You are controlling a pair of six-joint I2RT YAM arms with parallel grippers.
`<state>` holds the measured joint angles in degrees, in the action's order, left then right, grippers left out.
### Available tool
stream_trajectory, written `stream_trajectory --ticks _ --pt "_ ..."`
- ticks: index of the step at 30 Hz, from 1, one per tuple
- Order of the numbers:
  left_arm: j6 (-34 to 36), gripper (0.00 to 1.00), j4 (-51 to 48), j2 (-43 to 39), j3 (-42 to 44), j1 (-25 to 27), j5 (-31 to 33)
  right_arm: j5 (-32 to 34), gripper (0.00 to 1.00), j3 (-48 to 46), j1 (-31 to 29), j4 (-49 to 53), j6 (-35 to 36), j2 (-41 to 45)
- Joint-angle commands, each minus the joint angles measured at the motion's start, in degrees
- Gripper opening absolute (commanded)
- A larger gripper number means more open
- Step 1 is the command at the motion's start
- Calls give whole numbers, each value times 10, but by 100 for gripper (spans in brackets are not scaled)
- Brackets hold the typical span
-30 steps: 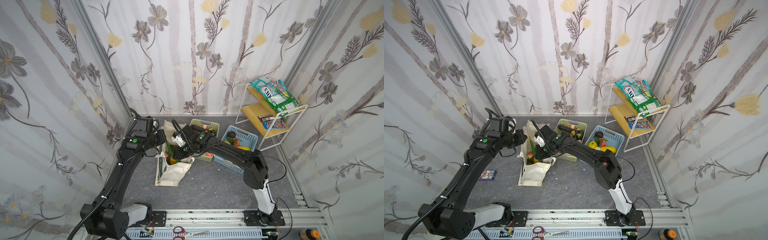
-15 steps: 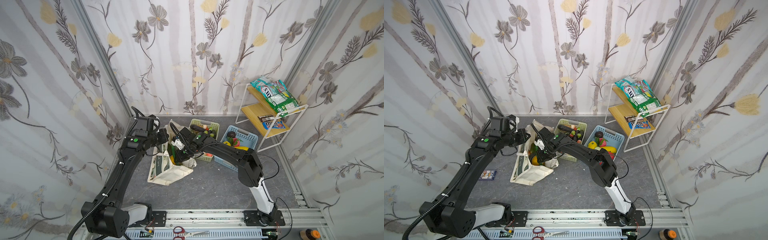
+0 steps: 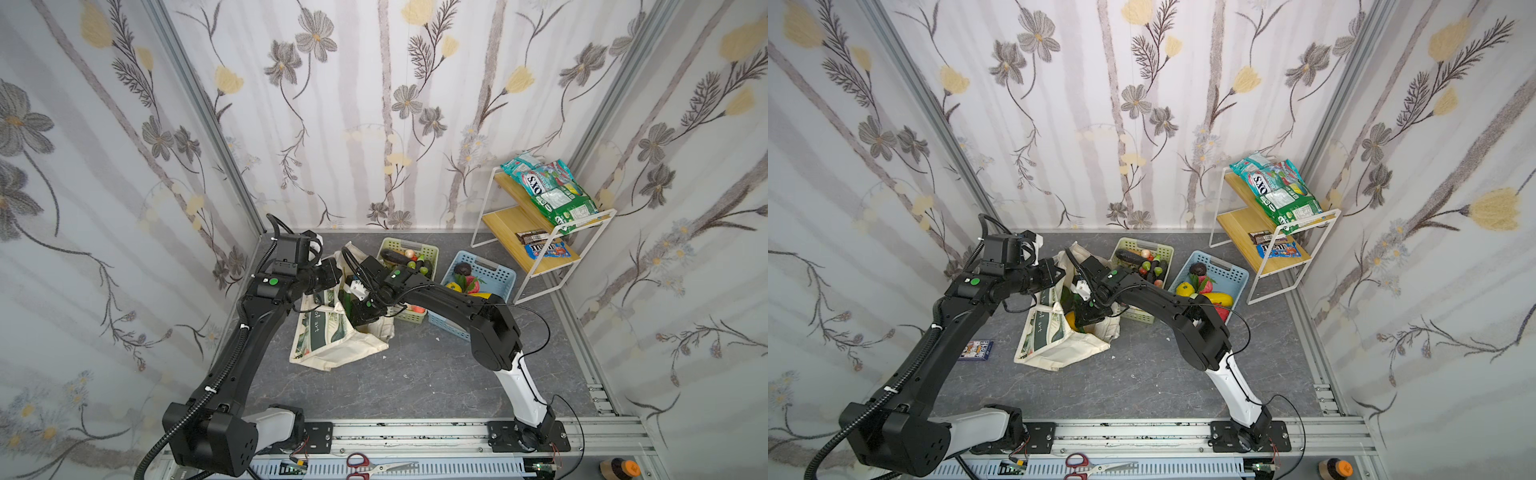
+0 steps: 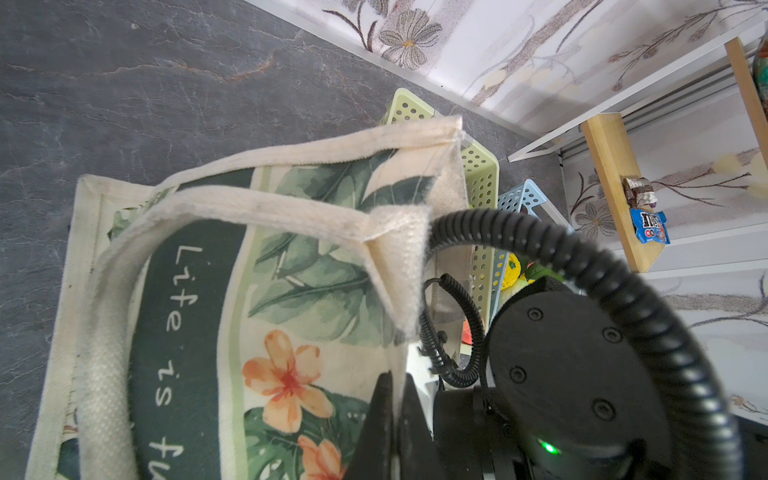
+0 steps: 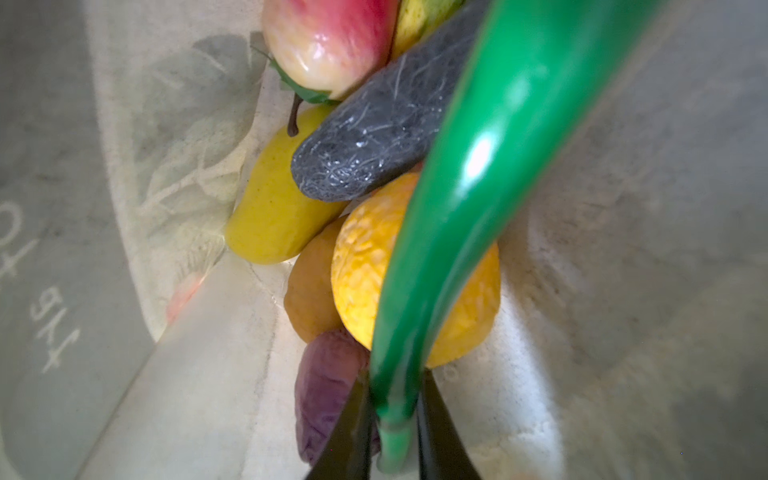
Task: Place the food into the grocery bag and tie it
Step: 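Push the green chili deeper into the bag and open the right gripper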
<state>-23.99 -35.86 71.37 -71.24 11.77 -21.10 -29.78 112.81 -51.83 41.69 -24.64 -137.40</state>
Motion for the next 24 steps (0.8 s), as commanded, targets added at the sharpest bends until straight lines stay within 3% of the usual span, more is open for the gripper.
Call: stream_trajectory --ticks 1,10,24 --pt "0 0 24 -1 -1 0 -17 -16 20 4 2 -33 -19 -7" --pt "-7 0 32 6 0 7 -19 -63 23 6 1 -76 -40 -5" --pt "-19 0 41 6 -7 8 -15 -73 23 12 -1 -108 -45 -45"
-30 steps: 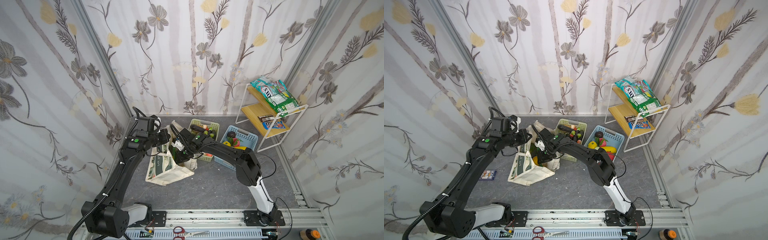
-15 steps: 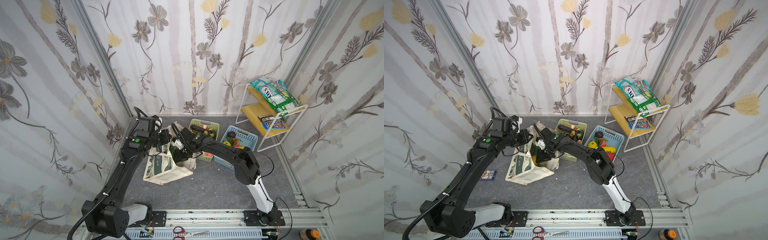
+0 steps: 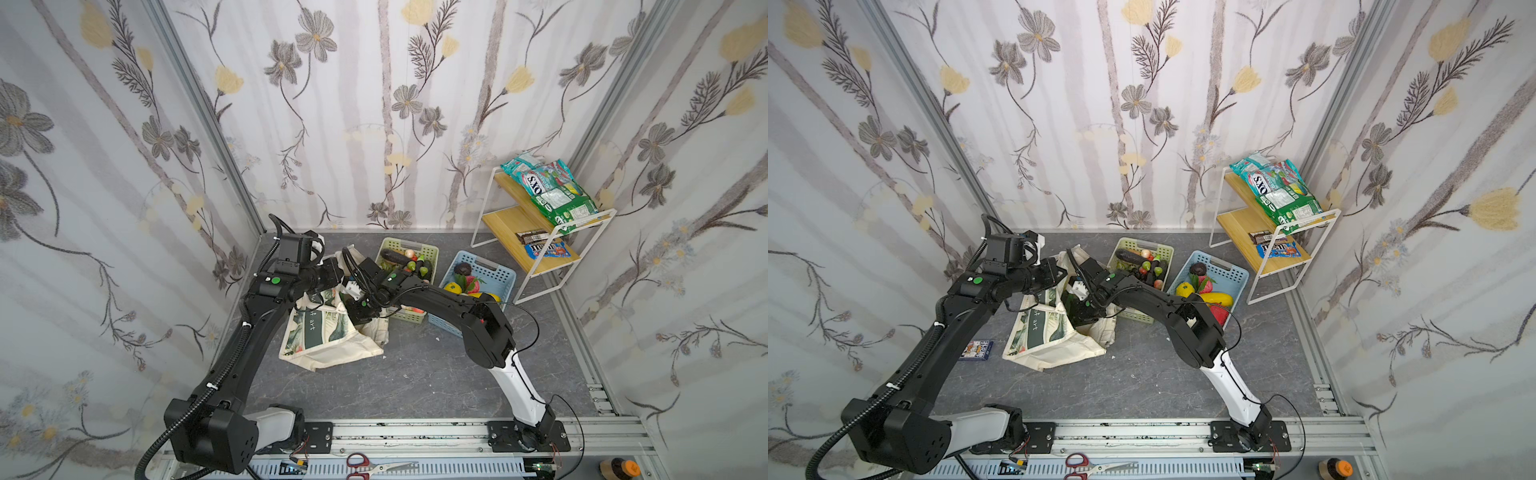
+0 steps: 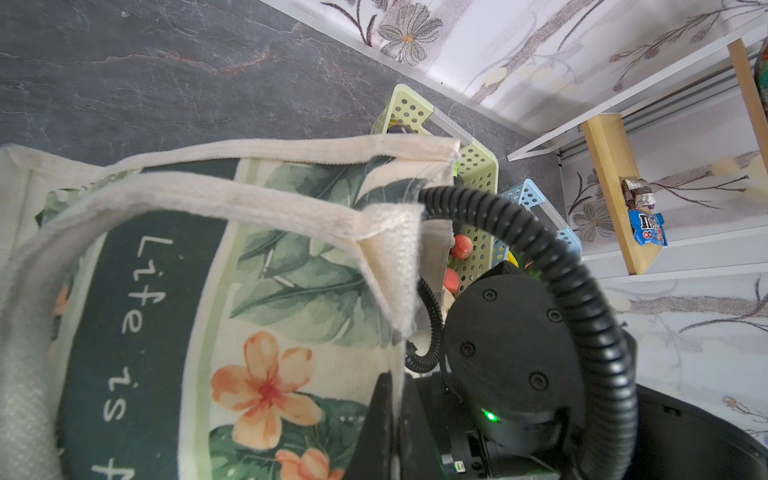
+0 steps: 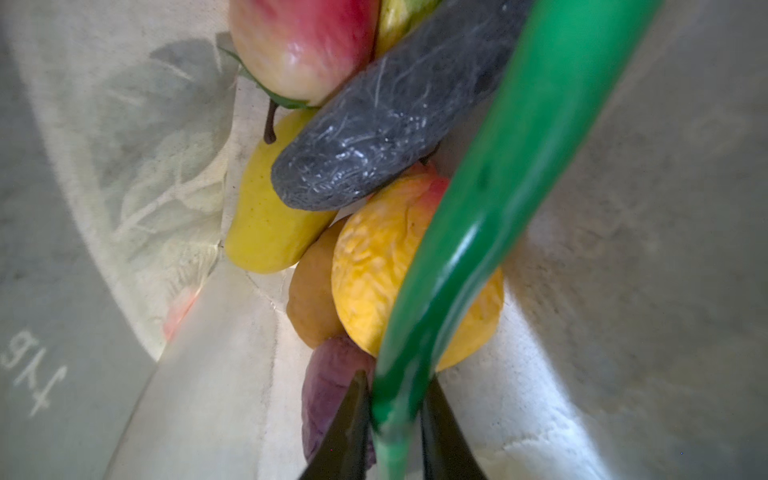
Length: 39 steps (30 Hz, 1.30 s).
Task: Place the food into the grocery bag and tie it
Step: 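Push the green chili deeper into the bag and open the right gripper, then lift the open right gripper out of the bag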
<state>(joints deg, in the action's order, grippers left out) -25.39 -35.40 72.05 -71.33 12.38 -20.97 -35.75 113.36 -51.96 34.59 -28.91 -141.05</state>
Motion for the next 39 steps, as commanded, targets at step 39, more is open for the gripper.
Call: stream_trajectory --ticks 39 --pt "-16 0 32 -19 9 -7 31 7 61 -190 39 -128 -8 219"
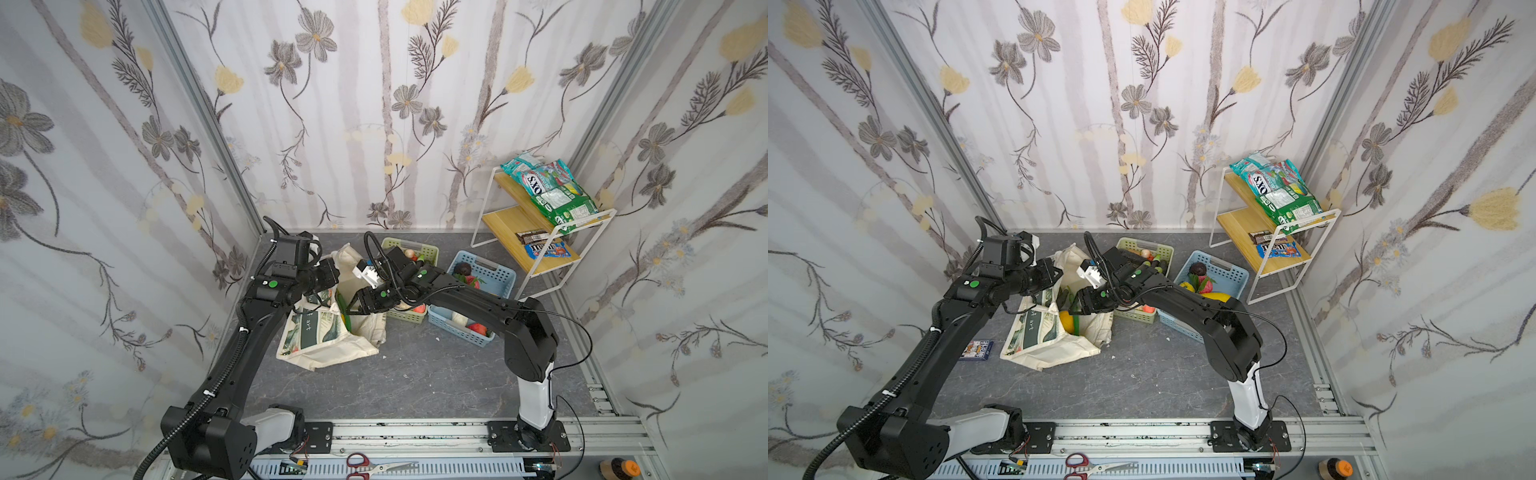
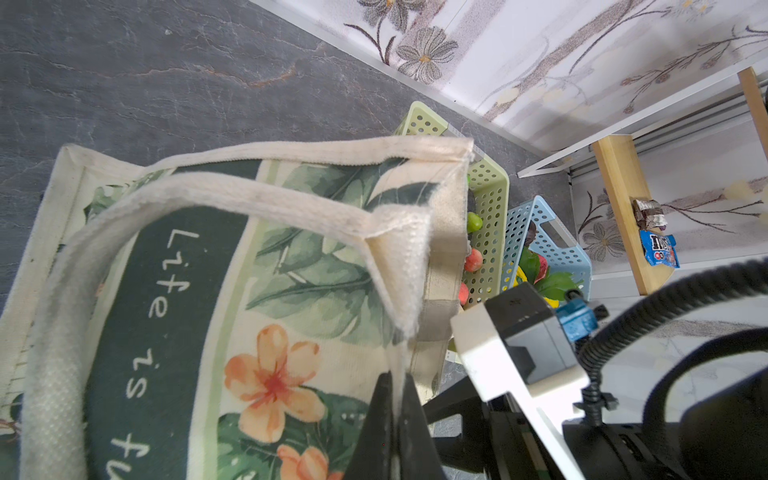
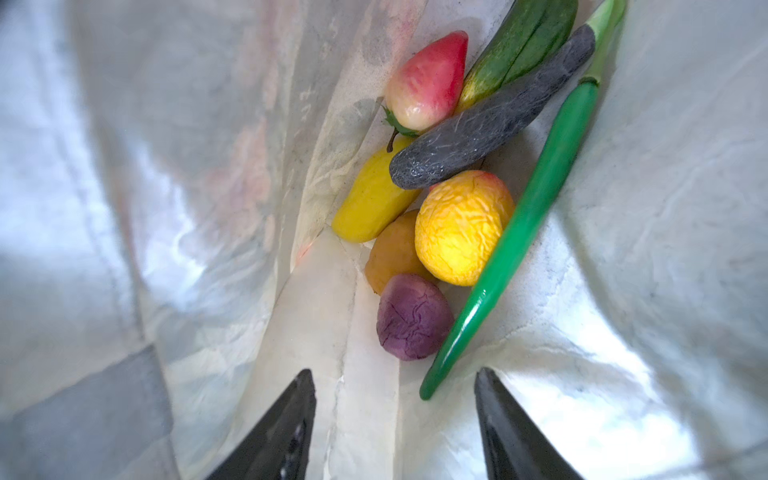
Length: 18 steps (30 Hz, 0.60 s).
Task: Place the food into the grocery bag and tie it
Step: 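Lift the open right gripper out of the bag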
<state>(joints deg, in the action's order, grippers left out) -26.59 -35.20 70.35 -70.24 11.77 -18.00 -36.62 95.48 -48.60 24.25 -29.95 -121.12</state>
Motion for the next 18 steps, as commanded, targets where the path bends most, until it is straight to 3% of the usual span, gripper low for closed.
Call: stream_trajectory --ticks 1,11,18 --pt "-4 0 30 -2 -2 -1 2 19 60 -17 7 -25 3 27" --pt "-3 0 29 -6 -1 -1 3 84 57 -104 60 -14 0 107" --pt "-3 0 30 0 -4 -1 1 88 53 -142 77 -20 6 96"
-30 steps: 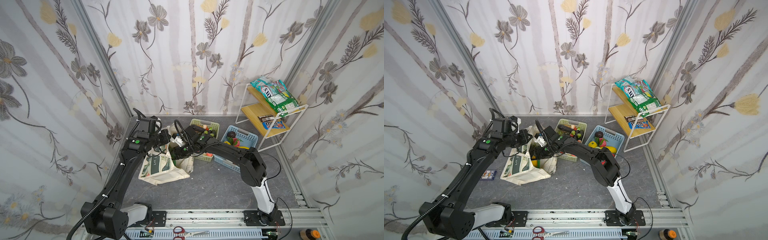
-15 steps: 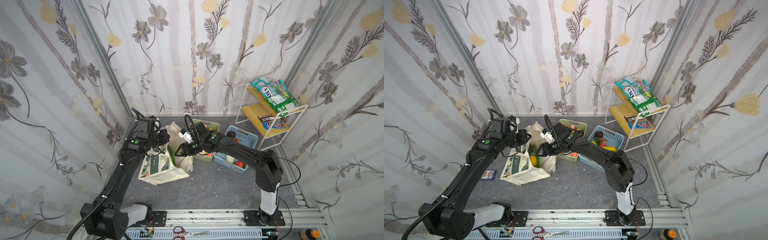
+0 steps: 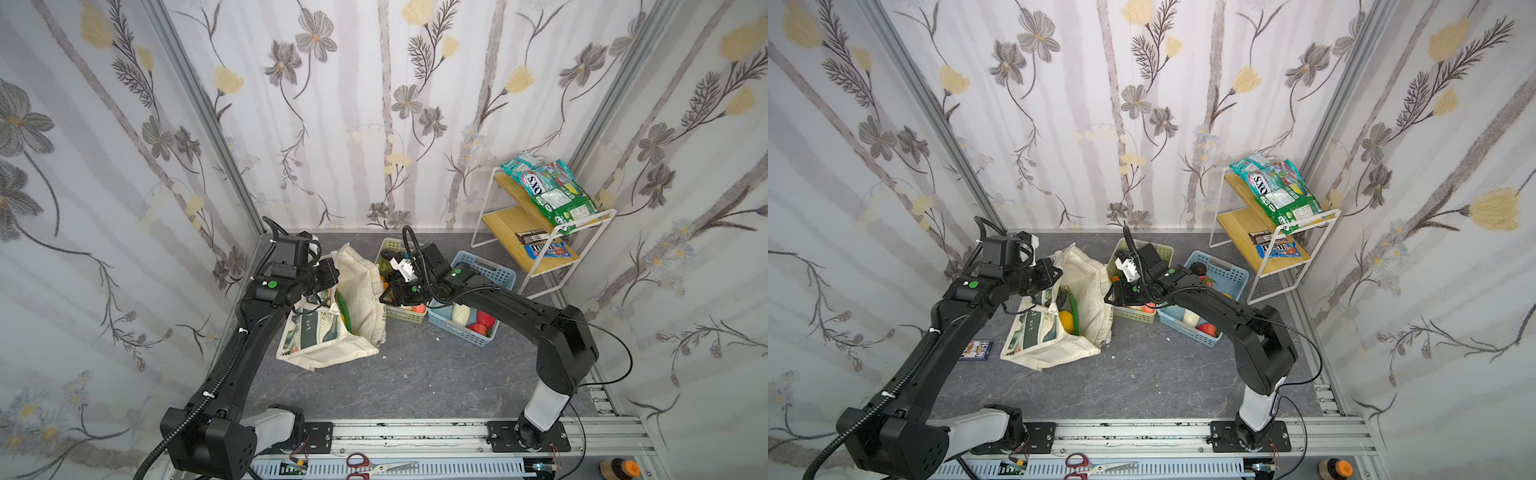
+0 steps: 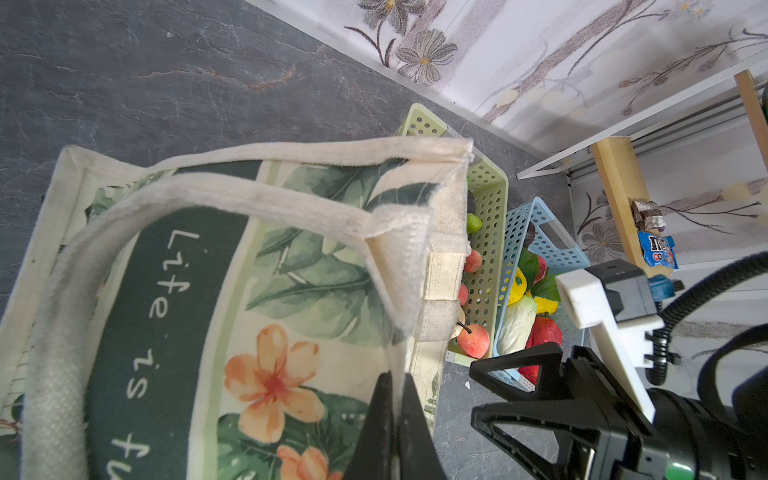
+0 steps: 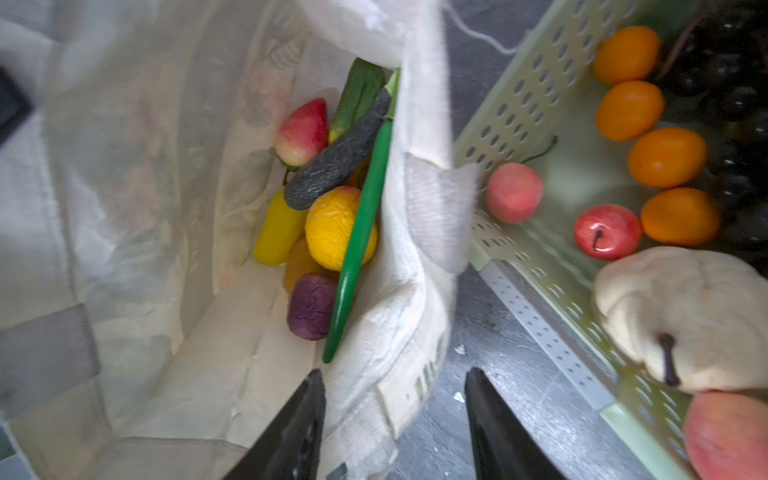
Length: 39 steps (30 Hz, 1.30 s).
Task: Place the food into the grocery bag and tie it
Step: 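Lift the open right gripper out of the bag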
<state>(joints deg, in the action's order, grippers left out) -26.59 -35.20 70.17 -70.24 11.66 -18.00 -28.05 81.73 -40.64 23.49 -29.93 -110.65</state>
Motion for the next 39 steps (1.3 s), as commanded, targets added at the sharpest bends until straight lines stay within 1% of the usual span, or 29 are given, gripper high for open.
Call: stream_trajectory --ticks 1,5,8,12,14,16,19,22,27,35,39 --pt "-3 0 30 1 -5 -1 1 -1 53 -6 -2 -17 5 -14" --pt "-3 0 29 3 -7 -1 1 -11 52 -13 -2 -40 -2 -31" --pt "-2 0 29 4 -9 -1 1 -20 49 -8 -6 -50 -7 -45" --pt "-2 0 28 6 -12 -1 3 -33 34 4 -12 -58 -13 -56" --pt "-2 0 28 5 -13 -1 6 -43 30 7 -13 -66 -18 -56" --pt "-3 0 26 4 -13 -2 10 -51 23 12 -13 -69 -21 -57" --pt "-6 0 26 1 -13 -4 18 -64 16 20 -15 -72 -23 -55" --pt "-9 0 23 -2 -11 -9 25 -75 13 32 -15 -74 -23 -53" --pt "-14 0 13 -11 -10 -20 45 -85 9 60 -18 -71 -25 -47" --pt "-27 0 -8 -27 -5 -47 69 -99 7 104 -22 -74 -36 -33" --pt "-33 0 -15 -32 -4 -59 69 -102 5 131 -24 -71 -41 -33"
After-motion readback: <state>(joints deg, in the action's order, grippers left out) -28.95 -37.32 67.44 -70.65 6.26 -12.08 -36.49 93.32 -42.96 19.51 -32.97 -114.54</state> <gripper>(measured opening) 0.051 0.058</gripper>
